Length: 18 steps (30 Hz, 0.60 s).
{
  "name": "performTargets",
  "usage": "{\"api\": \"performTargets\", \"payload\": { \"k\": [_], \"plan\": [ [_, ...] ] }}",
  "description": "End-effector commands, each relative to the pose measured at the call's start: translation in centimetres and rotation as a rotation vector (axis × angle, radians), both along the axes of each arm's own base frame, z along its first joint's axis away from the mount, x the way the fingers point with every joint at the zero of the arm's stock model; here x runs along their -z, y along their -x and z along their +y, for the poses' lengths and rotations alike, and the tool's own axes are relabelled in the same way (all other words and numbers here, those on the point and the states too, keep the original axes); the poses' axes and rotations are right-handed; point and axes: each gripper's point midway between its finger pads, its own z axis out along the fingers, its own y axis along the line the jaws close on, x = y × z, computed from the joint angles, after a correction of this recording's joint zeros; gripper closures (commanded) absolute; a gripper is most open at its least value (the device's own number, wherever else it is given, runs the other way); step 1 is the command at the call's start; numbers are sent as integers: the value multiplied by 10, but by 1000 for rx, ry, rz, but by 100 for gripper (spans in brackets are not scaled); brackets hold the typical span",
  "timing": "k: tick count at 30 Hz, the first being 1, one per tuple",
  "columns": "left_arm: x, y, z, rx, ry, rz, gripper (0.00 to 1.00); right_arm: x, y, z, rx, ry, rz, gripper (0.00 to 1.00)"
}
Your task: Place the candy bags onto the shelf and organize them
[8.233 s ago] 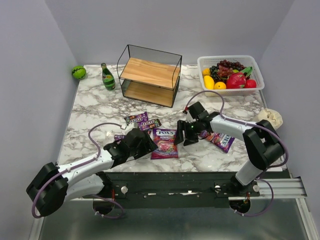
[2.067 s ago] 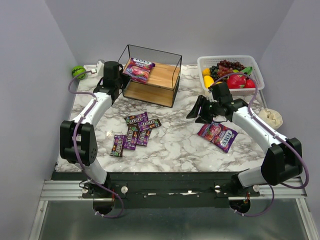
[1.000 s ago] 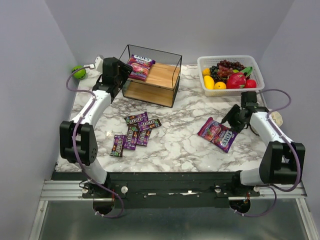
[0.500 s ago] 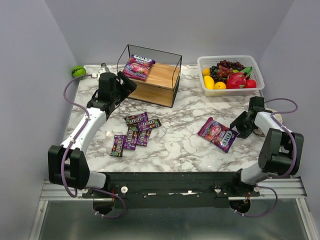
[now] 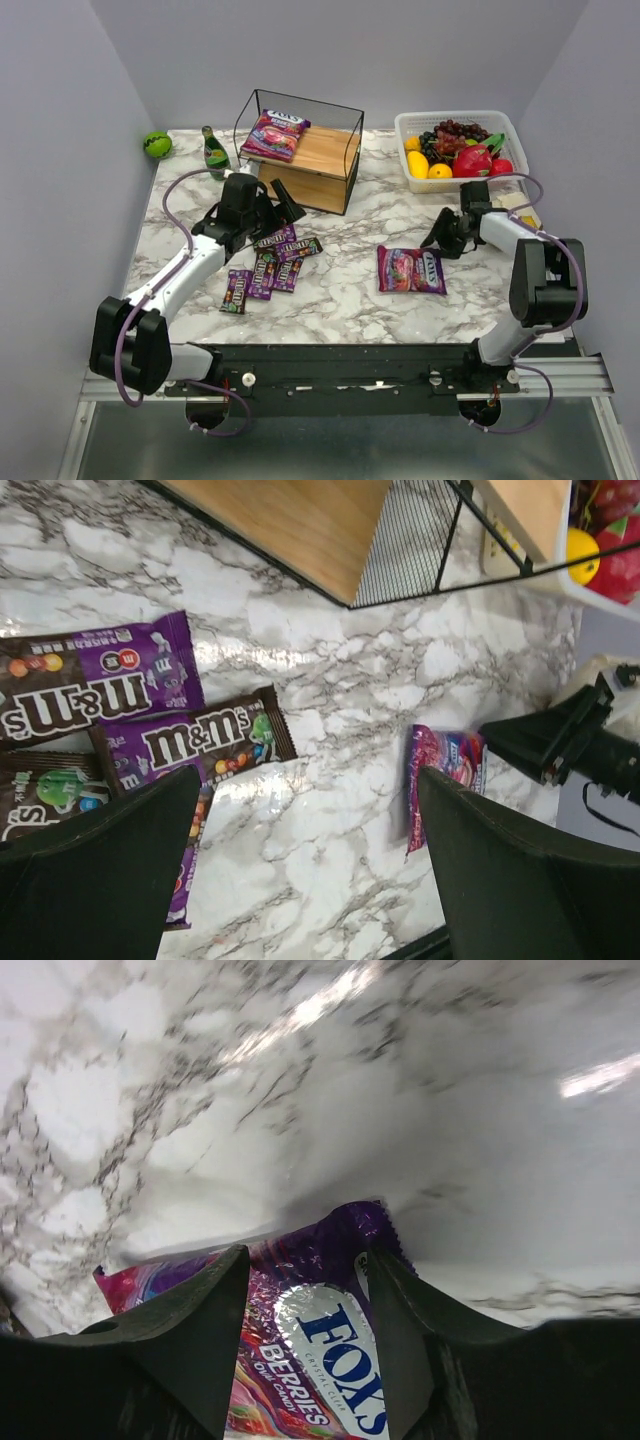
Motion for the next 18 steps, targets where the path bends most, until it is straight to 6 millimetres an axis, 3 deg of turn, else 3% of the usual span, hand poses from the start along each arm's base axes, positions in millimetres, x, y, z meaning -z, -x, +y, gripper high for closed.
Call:
{"api": "performTargets", "payload": {
  "k": [1, 13, 18],
  "plan": [
    [12, 17, -12, 80, -4, 21, 1, 12, 28, 7, 7, 2, 103, 41],
    [21, 17, -30, 130, 3, 44, 1, -35, 26, -15, 44, 122, -11, 41],
    [32, 24, -45, 180, -2, 72, 1, -37, 33, -17, 41, 134, -3, 37]
  ]
}}
